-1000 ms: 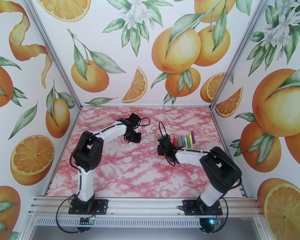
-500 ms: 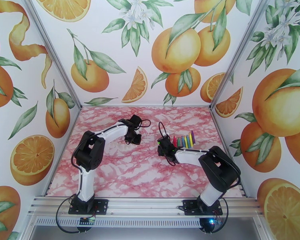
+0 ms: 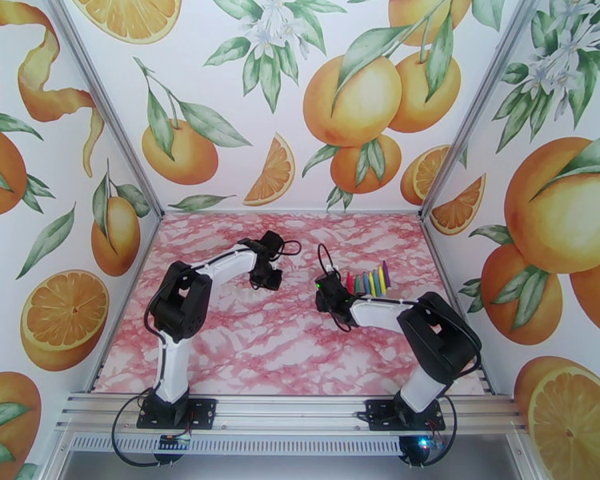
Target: Open the pen caps
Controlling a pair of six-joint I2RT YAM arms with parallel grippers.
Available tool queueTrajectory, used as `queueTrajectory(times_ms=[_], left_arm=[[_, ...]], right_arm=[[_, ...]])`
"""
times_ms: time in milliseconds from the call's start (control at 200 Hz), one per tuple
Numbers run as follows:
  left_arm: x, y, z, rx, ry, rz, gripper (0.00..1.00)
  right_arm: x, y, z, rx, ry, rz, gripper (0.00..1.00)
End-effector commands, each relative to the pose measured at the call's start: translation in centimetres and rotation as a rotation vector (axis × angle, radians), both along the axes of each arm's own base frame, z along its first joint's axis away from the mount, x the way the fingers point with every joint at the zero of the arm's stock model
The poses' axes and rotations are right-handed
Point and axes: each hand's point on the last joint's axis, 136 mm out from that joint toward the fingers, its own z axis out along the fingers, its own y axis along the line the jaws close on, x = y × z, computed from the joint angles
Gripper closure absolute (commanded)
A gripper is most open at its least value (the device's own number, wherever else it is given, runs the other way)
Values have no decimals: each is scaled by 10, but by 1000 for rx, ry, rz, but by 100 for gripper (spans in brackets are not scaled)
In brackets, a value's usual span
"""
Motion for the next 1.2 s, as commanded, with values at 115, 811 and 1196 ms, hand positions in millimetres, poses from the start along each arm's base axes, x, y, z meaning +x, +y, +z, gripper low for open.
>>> queueTrajectory(times_ms=[115,811,1196], left_arm=[[5,-3,1,16,-11,-7,83],[6,6,-13,69,0,-3,75],[8,6,-10,76,-12,-10,74]], right_arm=[[1,0,11,17,-43,21,63],[0,3,30,44,-113,71,56],[2,7,33,50,-122,84,54]])
